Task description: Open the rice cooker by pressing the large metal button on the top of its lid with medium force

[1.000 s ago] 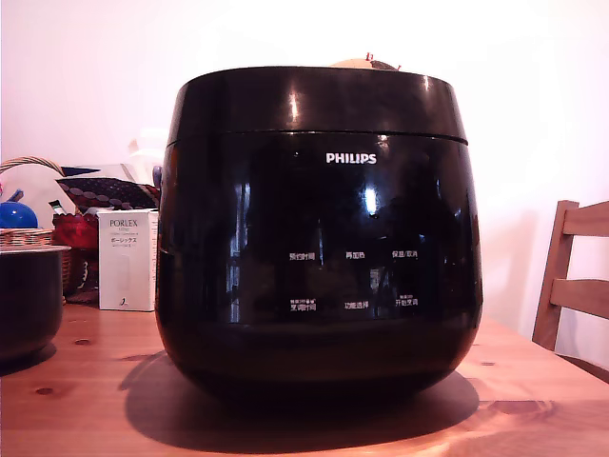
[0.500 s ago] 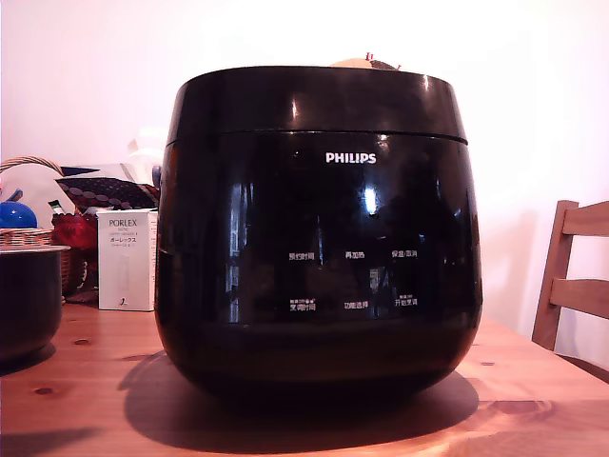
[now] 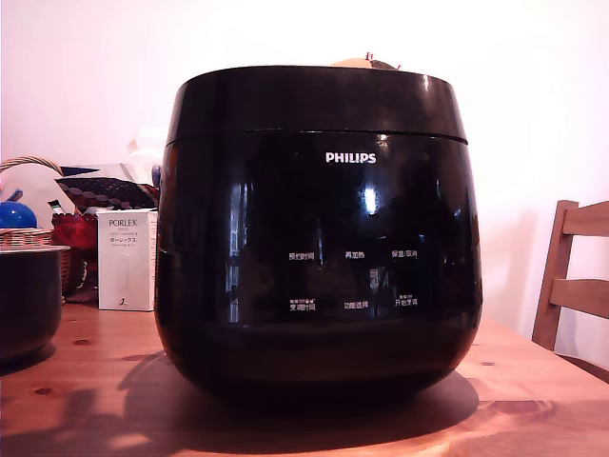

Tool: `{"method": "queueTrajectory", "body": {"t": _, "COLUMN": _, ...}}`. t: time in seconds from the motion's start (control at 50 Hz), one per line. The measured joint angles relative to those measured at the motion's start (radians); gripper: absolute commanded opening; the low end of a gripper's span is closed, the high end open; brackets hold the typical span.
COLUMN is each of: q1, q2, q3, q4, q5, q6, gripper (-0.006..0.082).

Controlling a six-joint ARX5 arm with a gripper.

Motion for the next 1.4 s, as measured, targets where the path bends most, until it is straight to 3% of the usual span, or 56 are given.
{"method": "queueTrajectory", "body": {"t": 0.24, "q1": -0.021, "q2": 0.067, "q3": 0.018, "q4": -0.118, "q5": -0.082, "q6": 0.039, "gripper": -0.0024}}
{"method": "queueTrajectory", "body": {"t": 0.54, "q1": -0.022, "q2": 0.066, "q3": 0.018, "q4": -0.240, "q5": -0.097, "q6": 0.079, "gripper": -0.0024}}
{"method": "queueTrajectory", "body": {"t": 1.4, "q1": -0.059, "q2": 0.111, "q3": 0.076, "q4": -0.339, "q5": -0.187, "q6": 0.137, "gripper": -0.0024}}
